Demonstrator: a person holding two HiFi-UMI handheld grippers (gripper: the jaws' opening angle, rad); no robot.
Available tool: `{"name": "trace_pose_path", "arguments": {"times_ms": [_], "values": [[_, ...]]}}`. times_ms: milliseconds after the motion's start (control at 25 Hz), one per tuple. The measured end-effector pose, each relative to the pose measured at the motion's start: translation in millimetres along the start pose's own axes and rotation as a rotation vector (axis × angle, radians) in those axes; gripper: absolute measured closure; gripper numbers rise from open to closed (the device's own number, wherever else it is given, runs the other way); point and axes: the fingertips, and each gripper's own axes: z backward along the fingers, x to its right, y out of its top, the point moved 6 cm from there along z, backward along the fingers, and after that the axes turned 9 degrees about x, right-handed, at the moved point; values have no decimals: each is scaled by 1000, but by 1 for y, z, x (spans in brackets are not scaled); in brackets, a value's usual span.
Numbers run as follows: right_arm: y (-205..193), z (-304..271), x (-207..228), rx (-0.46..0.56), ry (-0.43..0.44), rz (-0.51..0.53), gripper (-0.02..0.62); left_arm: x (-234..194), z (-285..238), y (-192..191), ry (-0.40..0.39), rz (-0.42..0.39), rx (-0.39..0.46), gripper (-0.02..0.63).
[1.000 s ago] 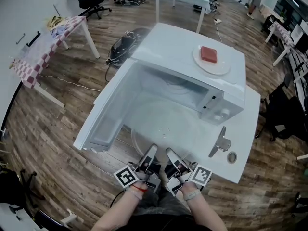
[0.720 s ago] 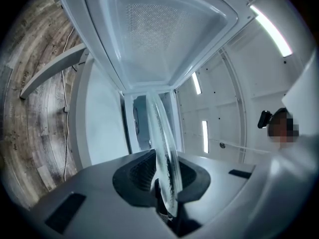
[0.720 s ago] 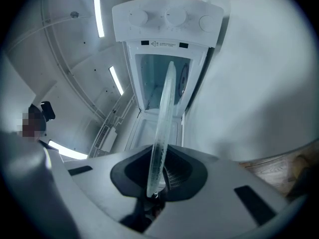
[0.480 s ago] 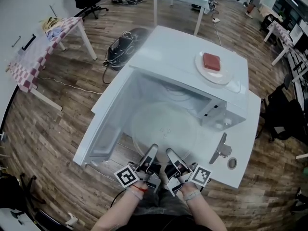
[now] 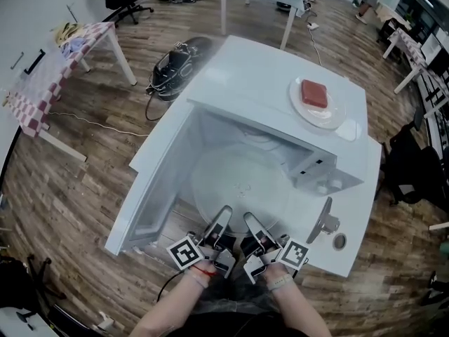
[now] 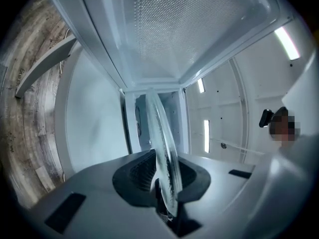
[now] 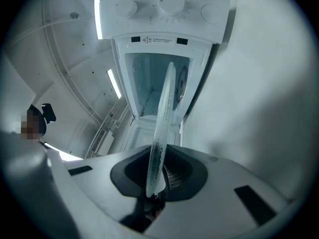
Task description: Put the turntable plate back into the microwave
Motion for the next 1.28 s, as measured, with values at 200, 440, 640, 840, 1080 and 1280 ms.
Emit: {"name": "trace_pose_path", "arguments": {"times_ms": [200,440,640,840,1080,1280], "values": [[4,-9,4,4,7,-6,545,-2,-9,6,5,-1,3,557],[12,-21,9,-9,3,-30,545,-7,-20,10,22,2,17,558],[23,-29,15,-18,-6,-22,545,-12,-33,10,27,0,18,558],[31,-35,21,-22,-16,-29,545,-20,-42,9,40,11,27,558],[39,-42,26,-28,-29,-32,545,-25,-52,11,54,22,39,558],[44,-49,31,-25,-32,-32,545,-29,-60,13,56,20,39,558]]}}
